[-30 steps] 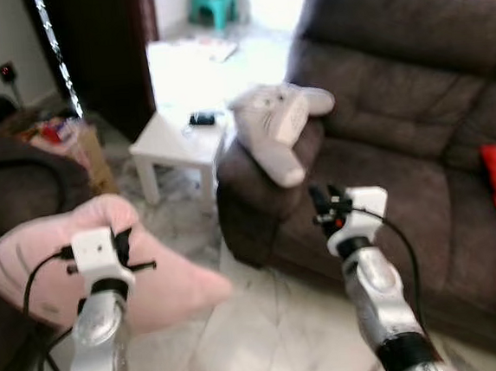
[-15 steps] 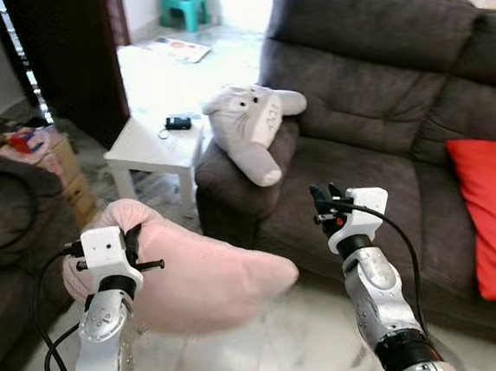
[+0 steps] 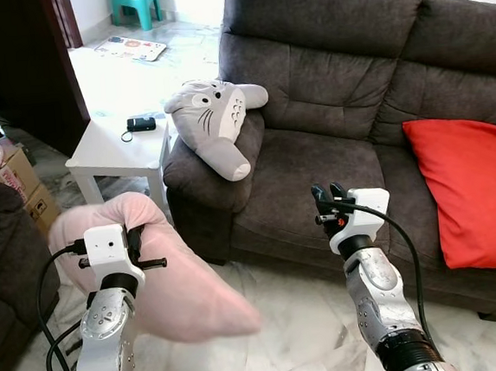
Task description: Move the pillow to the sofa from floor
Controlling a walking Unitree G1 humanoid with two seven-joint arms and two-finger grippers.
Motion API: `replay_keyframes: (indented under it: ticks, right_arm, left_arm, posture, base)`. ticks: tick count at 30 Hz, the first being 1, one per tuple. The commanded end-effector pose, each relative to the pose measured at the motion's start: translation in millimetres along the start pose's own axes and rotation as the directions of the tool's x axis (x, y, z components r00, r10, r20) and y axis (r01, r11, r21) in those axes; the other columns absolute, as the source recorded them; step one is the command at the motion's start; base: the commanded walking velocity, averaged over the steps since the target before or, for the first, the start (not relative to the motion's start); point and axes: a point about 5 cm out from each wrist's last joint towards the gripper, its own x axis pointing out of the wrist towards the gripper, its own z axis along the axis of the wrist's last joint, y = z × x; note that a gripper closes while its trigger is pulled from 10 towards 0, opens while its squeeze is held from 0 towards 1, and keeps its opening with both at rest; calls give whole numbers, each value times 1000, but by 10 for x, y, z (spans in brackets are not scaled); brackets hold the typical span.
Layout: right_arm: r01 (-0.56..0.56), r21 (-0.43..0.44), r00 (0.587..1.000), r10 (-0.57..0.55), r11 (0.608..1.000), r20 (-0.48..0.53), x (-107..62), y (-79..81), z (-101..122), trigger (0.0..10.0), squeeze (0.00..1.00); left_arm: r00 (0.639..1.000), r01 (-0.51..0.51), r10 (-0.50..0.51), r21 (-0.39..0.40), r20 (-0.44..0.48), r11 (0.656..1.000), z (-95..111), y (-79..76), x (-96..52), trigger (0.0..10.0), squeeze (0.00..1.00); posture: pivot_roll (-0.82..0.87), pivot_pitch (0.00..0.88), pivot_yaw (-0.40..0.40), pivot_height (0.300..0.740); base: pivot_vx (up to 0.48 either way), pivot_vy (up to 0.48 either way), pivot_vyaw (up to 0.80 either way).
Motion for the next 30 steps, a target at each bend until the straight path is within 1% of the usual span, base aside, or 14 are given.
replay_keyframes:
  ticks: [1, 4, 6, 13, 15, 18, 19, 24, 25, 26, 27, 28, 29, 30]
  right_arm:
    - [8, 7, 1000, -8, 1000, -15, -1, -30, -14, 10000, 0]
    - [5, 2, 1000, -5, 1000, -10, 1, -25, -11, 10000, 0]
    - [-4, 2, 1000, 4, 1000, -18, 3, -20, -19, 10000, 0]
    - [-97, -33, 987, 92, 995, -129, 21, -8, -117, 10000, 0]
    - [-115, -92, 981, 98, 989, -168, 27, -22, -144, 10000, 0]
    - [-135, -133, 966, 101, 982, -236, 44, -49, -182, 10000, 0]
    - [-135, -133, 966, 101, 982, -236, 44, -49, -182, 10000, 0]
    - [-80, -195, 930, 3, 978, -369, 13, -226, -303, 10000, 0]
    - [-80, -195, 930, 3, 978, -369, 13, -226, -303, 10000, 0]
    - [-126, -223, 915, 26, 967, -403, -21, -271, -337, 10000, 0]
    - [-201, -295, 896, 54, 934, -442, -60, -311, -367, 10000, 0]
    - [-201, -295, 896, 54, 934, -442, -60, -311, -367, 10000, 0]
    - [-256, -331, 873, 70, 908, -482, -107, -372, -401, 10000, 0]
    - [-289, -317, 853, 93, 903, -514, -153, -452, -416, 10000, 0]
  left_arm:
    - [991, 28, -26, -11, 134, 1000, 309, -76, 71, 10000, 0]
    - [990, 30, -28, -8, 140, 1000, 344, -73, 79, 10000, 0]
    - [988, 37, -36, -5, 152, 999, 387, -85, 87, 10000, 0]
    - [977, 125, -123, -3, 175, 992, 541, -174, 103, 10000, 0]
    - [974, 141, -137, -7, 178, 990, 562, -190, 105, 10000, 0]
    - [972, 155, -148, -21, 185, 988, 611, -220, 119, 10000, 0]
    - [972, 155, -148, -21, 185, 988, 611, -220, 119, 10000, 0]
    - [967, 178, -167, -44, 191, 983, 665, -259, 133, 10000, 0]
    - [967, 178, -167, -44, 191, 983, 665, -259, 133, 10000, 0]
    - [966, 183, -170, -49, 195, 982, 683, -272, 139, 10000, 0]
    - [965, 186, -173, -54, 197, 981, 699, -280, 143, 10000, 0]
    - [965, 186, -173, -54, 197, 981, 699, -280, 143, 10000, 0]
    - [965, 189, -174, -57, 198, 980, 710, -282, 146, 10000, 0]
    - [964, 191, -176, -59, 198, 980, 715, -283, 147, 10000, 0]
  posture:
    - [187, 32, -154, 740]
    - [188, 31, -154, 740]
    - [189, 29, -154, 740]
    - [195, 29, -154, 740]
    - [192, 31, -155, 740]
    - [192, 31, -151, 740]
    - [192, 31, -151, 740]
    - [191, 23, -145, 740]
    - [191, 23, -145, 740]
    - [192, 23, -144, 740]
    - [193, 19, -143, 740]
    - [193, 19, -143, 740]
    - [188, 18, -141, 740]
    - [187, 17, -141, 740]
  base:
    - [0, 0, -750]
    - [0, 0, -702]
    - [0, 0, 0]
    - [0, 0, 0]
    - [0, 0, 0]
    - [0, 0, 0]
    - [0, 0, 0]
    - [0, 0, 0]
    - [0, 0, 0]
    - [0, 0, 0]
    - [0, 0, 0]
    - [0, 0, 0]
    - [0, 0, 0]
    - [0, 0, 0]
